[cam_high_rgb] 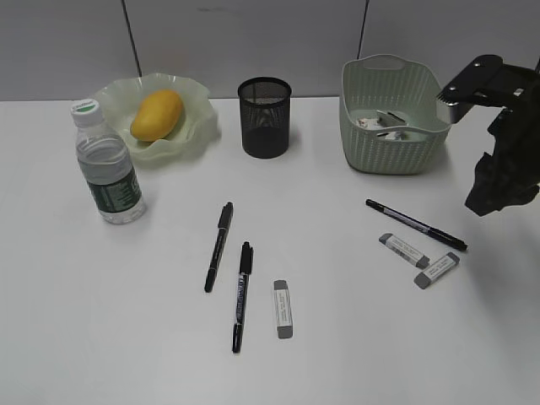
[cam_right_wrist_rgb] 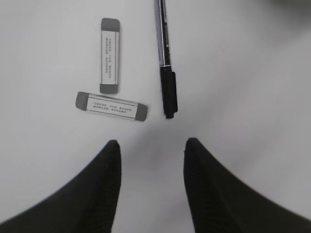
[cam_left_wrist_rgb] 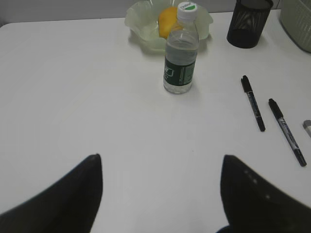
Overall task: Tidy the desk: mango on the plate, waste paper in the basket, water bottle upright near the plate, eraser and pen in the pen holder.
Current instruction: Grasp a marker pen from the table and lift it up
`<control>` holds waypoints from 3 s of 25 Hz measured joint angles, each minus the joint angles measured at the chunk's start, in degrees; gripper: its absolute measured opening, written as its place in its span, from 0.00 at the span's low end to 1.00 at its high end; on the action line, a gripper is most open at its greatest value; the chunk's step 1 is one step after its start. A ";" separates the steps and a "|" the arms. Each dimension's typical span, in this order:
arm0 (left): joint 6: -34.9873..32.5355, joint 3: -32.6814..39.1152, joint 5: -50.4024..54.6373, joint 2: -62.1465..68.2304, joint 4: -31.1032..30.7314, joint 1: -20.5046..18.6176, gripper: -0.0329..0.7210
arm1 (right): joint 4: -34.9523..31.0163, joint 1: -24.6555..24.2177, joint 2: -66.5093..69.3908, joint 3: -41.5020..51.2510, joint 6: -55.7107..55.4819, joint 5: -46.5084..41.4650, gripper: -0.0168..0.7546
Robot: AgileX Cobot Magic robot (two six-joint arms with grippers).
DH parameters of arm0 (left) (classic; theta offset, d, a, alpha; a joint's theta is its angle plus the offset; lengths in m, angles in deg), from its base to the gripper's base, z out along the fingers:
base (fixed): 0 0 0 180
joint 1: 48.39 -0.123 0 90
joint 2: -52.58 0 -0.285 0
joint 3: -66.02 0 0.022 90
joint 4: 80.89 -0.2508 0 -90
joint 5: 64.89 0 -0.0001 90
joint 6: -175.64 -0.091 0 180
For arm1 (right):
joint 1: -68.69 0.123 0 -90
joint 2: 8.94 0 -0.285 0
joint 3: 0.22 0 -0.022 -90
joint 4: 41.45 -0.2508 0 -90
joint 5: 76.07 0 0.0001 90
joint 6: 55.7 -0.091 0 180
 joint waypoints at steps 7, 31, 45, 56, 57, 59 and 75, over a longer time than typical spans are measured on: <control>0.00 0.00 0.00 0.00 0.00 0.00 0.80 | 0.00 0.00 0.05 0.00 0.11 0.44 0.48; 0.00 0.00 0.00 0.00 0.05 0.00 0.77 | 1.23 0.00 11.08 -0.07 1.26 11.12 0.37; 0.00 0.00 0.00 0.00 0.05 0.00 0.77 | 1.29 0.00 16.36 -0.97 3.50 13.02 0.37; 0.00 0.00 0.00 0.00 0.05 0.00 0.77 | -3.70 -2.97 18.60 -4.70 7.35 10.63 0.37; 0.00 0.00 0.00 0.00 0.05 0.00 0.77 | -4.93 -3.27 18.60 -4.70 8.39 10.29 0.37; 0.00 0.00 0.00 0.00 0.05 0.00 0.77 | -6.34 -3.33 18.60 -4.70 10.05 9.85 0.37; 0.00 0.00 0.00 0.00 0.05 0.00 0.77 | -7.53 -3.33 20.32 -4.70 12.31 11.04 0.37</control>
